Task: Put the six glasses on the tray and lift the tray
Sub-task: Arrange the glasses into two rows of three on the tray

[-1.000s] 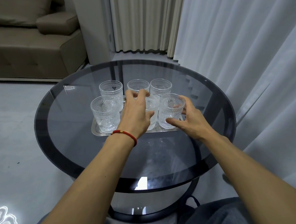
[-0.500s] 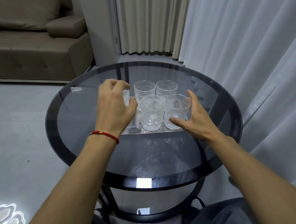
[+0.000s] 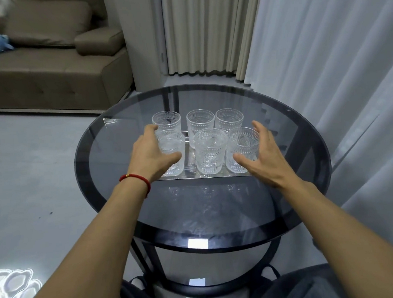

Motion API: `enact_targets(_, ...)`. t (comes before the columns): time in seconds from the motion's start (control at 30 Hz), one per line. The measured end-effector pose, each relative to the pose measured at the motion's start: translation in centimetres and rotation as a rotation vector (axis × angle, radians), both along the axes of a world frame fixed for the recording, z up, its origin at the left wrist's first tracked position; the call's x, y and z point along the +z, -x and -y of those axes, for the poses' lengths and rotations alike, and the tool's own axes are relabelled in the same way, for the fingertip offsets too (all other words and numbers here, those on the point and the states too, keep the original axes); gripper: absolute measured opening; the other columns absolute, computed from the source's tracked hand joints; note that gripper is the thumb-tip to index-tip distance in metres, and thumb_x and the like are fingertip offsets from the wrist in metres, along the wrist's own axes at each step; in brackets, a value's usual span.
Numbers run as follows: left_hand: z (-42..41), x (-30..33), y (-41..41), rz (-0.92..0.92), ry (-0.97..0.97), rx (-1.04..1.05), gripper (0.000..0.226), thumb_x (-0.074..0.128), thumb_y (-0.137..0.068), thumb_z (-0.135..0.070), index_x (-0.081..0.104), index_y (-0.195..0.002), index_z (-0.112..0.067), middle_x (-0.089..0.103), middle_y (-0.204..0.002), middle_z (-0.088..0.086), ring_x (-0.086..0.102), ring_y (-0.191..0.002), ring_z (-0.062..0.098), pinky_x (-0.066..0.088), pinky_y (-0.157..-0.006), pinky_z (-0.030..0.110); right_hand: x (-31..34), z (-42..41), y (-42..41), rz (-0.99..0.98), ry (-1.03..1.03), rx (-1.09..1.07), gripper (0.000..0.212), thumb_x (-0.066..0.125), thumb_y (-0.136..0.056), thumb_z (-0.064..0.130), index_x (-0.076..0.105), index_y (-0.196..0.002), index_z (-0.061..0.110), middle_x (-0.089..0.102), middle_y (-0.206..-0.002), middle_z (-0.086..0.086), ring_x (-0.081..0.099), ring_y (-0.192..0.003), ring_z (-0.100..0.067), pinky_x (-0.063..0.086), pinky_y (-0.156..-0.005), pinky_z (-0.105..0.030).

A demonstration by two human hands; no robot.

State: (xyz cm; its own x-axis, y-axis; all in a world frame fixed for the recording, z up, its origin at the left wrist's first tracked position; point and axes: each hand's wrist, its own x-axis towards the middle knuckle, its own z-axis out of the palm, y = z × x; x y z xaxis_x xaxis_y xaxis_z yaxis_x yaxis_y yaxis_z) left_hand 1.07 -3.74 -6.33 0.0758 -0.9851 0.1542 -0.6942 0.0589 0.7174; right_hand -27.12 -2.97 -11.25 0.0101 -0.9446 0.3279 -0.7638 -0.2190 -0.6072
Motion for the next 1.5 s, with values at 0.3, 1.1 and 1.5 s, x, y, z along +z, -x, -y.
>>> enact_targets(0.3,0.1,-0.1,1.6,0.012,-0.002,-0.040,0.090,0.083,-0.073,-0.027,0.031,-0.146,-0.017,0.052,-0.139,0.015,0.049,-0.126,0.032,0.043,-0.098,0.036,0.1,-0.2,-0.1,-0.002,0.015,0.007,0.086,0.071,-0.089,0.042,0.021,-0.155,0.019,0.028,-0.161,-0.006,0.033,-0.144,-0.019,0.024,-0.111,-0.027)
enact_targets(1.1,3.0,2.8,4.5,0.467,0.405,-0.060,0.054,0.059,-0.084,-0.046,0.054,-0.128,-0.017,0.060,-0.118,0.009,0.050,-0.115,0.031,0.038,-0.105,0.044,5.6,3.6,-0.1,0.029,0.170,-0.039,0.038,0.064,-0.094,0.028,0.062,-0.130,0.017,0.062,-0.130,-0.001,0.053,-0.112,-0.007,0.039,-0.098,-0.022)
enact_targets(1.5,11.3,4.6,9.5,0.454,-0.071,-0.273,0.056,0.060,-0.090,-0.030,0.049,-0.142,-0.013,0.055,-0.142,0.013,0.056,-0.125,0.031,0.046,-0.104,0.041,6.7,13.2,-1.4,-0.220,-0.342,0.102,0.077,0.076,-0.085,0.037,0.042,-0.153,0.025,0.041,-0.159,-0.004,0.043,-0.142,-0.025,0.036,-0.109,-0.036)
